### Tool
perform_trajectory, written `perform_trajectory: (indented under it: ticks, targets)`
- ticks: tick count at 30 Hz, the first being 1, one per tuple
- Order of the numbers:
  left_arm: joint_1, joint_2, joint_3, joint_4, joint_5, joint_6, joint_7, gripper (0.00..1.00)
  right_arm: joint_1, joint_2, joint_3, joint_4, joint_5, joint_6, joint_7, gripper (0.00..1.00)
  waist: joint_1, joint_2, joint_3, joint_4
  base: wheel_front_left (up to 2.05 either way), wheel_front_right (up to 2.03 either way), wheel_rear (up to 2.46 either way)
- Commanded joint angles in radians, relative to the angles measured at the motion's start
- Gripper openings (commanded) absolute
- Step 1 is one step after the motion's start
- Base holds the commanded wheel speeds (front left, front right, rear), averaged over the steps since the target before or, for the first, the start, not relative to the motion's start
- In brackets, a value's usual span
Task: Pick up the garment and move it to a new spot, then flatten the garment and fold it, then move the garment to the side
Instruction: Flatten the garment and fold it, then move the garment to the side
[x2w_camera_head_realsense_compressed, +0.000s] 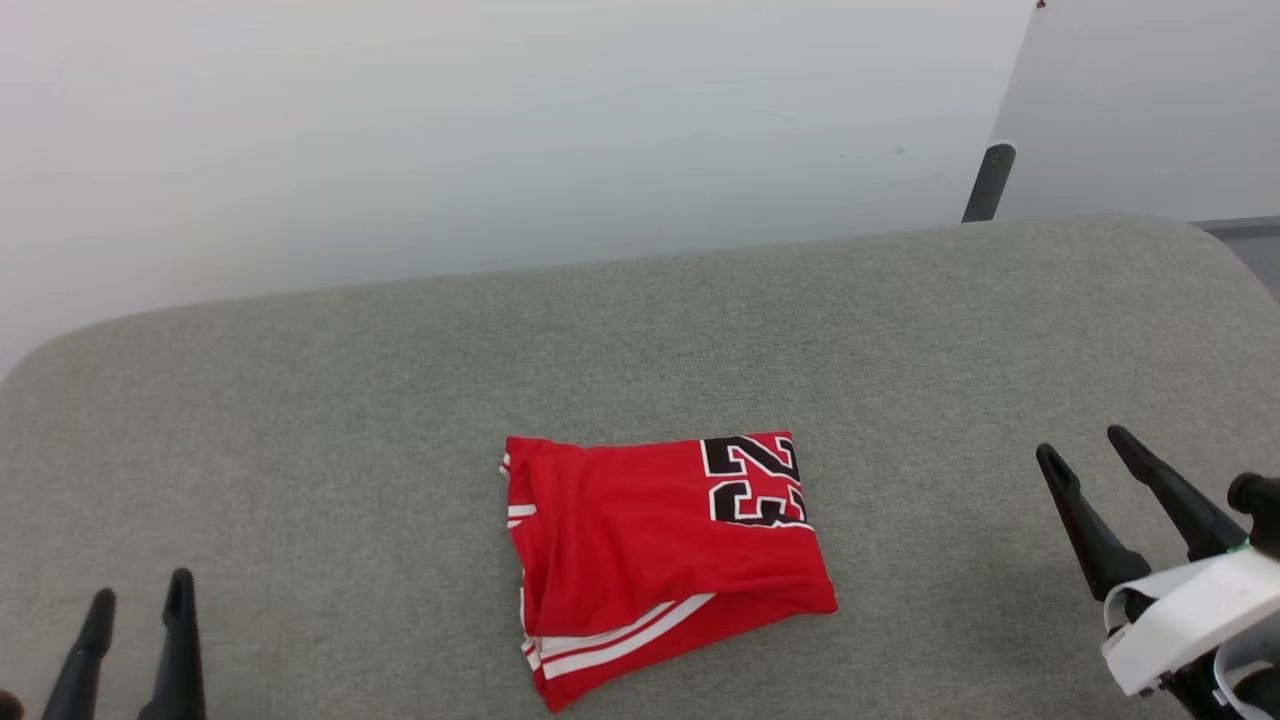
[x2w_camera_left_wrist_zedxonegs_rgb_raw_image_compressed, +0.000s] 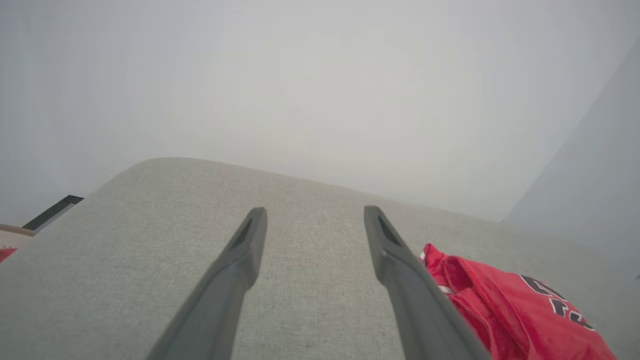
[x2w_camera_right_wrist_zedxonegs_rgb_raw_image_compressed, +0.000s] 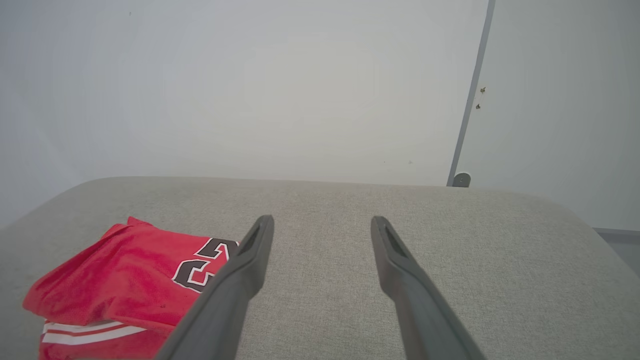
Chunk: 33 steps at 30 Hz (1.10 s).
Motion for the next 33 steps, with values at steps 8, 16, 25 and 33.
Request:
perform_trajectory:
  ticks: [8, 16, 25, 33]
  targets:
    - [0.042, -0.034, 0.06, -0.013, 0.041, -0.015, -0.004, 1.0, 0.068, 0.032, -0.051, -0.035, -0.048, 0.0, 0.002, 1.0, 0.0, -0.0001, -0.007, 0.02, 0.0, 0.0, 0.0]
    - [0.046, -0.043, 0.074, -0.011, 0.054, -0.024, -0.004, 1.0, 0.08, 0.046, -0.064, -0.055, -0.072, 0.0, 0.017, 1.0, 0.0, -0.0001, -0.007, 0.043, 0.0, 0.0, 0.0]
    - [0.043, -0.052, 0.072, -0.009, 0.062, -0.018, -0.004, 1.0, 0.078, 0.054, -0.058, -0.06, -0.076, 0.0, 0.038, 1.0, 0.0, -0.0001, -0.009, 0.065, 0.0, 0.0, 0.0]
    - [0.005, -0.05, 0.049, -0.021, 0.071, -0.003, 0.017, 1.0, 0.036, 0.044, -0.025, -0.044, -0.058, 0.0, 0.1, 1.0, 0.0, -0.0001, 0.022, 0.113, 0.0, 0.0, 0.0]
